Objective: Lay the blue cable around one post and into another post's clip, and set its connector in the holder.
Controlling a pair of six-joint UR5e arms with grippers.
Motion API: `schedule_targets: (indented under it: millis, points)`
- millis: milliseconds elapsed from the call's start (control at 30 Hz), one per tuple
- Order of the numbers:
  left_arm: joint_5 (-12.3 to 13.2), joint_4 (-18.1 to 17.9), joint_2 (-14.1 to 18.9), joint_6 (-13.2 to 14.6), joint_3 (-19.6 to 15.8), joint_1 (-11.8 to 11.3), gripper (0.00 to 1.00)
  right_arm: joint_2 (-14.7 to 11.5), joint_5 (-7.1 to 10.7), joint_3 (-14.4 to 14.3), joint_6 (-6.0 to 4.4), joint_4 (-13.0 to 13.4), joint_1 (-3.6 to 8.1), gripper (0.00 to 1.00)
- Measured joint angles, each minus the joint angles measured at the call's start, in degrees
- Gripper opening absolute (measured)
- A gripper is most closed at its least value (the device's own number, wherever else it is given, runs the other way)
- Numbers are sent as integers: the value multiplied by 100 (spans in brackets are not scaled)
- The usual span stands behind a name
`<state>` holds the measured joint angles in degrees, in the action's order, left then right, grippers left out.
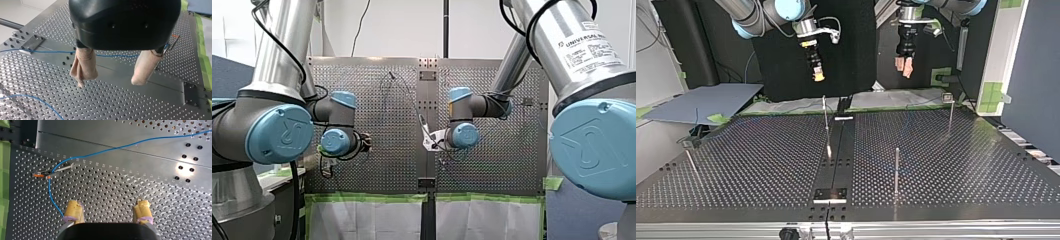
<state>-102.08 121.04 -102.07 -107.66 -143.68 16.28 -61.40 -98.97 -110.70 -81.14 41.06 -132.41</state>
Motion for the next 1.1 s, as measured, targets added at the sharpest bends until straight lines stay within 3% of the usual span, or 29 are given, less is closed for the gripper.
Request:
schedule_targets:
  millis: [1100]
  points:
    - [0, 0, 0, 0, 0, 0, 100, 0, 0, 0, 0, 0, 0, 100]
